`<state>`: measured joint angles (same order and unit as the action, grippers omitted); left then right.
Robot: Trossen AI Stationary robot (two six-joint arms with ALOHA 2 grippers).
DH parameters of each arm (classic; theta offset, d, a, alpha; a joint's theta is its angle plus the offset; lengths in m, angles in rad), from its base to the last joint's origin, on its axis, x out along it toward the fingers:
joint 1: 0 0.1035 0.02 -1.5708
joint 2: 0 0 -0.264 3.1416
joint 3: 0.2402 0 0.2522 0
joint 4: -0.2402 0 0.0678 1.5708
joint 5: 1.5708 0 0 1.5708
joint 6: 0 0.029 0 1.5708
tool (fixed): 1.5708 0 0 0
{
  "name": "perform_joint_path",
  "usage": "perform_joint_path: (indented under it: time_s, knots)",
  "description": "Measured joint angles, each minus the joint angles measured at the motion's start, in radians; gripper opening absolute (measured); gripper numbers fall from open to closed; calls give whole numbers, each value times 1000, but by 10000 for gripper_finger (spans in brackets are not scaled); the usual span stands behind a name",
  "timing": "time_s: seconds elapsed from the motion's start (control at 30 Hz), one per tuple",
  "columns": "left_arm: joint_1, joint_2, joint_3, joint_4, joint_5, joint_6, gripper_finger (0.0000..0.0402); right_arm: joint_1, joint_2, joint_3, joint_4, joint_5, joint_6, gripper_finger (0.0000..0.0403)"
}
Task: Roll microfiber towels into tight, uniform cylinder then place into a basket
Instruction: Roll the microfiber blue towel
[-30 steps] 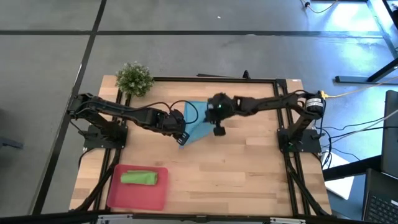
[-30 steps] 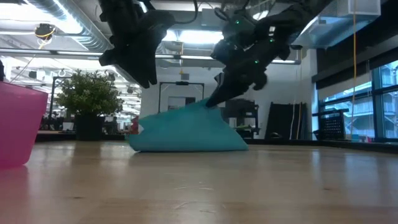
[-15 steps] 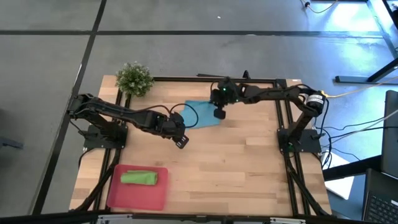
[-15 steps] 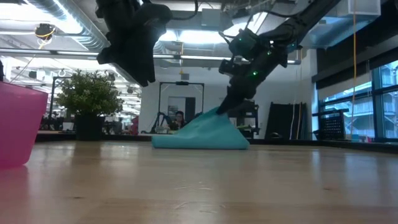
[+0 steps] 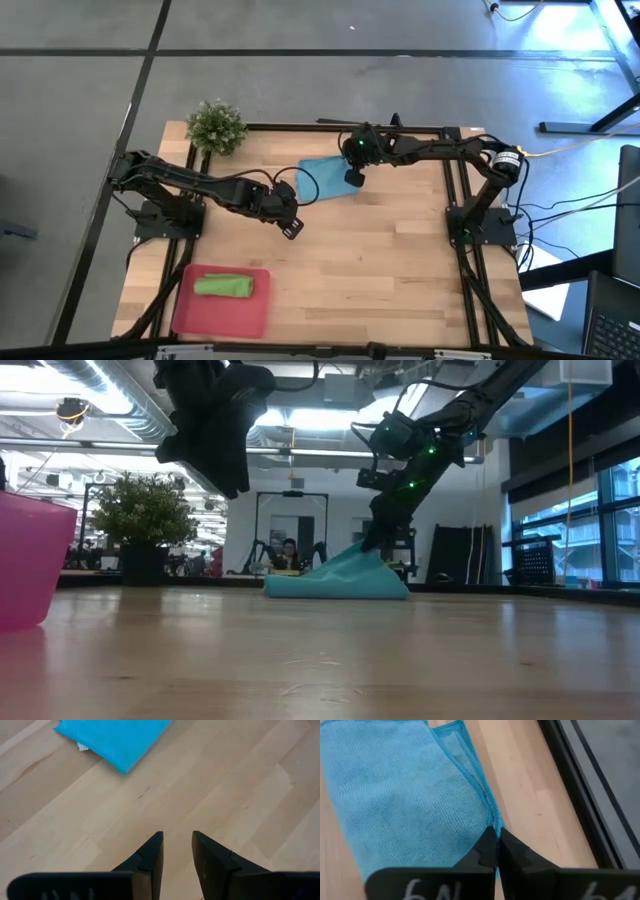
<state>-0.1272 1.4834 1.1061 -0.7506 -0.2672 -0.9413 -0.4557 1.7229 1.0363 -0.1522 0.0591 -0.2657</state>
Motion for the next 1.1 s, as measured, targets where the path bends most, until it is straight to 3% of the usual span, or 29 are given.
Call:
perform_joint_path:
  time_s: [0.33, 0.53, 0.63, 0.7, 0.8, 0.9, 1.1]
  knots:
    - [0, 0, 0, 0, 0, -1, 93, -3, 0, 0, -1, 9, 74, 67]
    - [0, 0, 0, 0, 0, -1, 93, -3, 0, 0, 2, 147, 82, 141]
    - [0, 0, 0, 0, 0, -1, 93, -3, 0, 53, -84, 177, 134, 172]
    - [1, 0, 0, 0, 0, -2, 93, -4, 0, 115, -188, 110, 147, 185]
    - [4, 0, 0, 0, -4, -2, 93, -4, 0, 169, -335, -114, 99, 193]
    - [18, 0, 0, 1, -4, -2, 93, 0, 0, 161, -361, -338, 47, 194]
    - [49, 0, 0, 1, -9, 1, 93, 39, 0, 45, -279, -375, -18, 195]
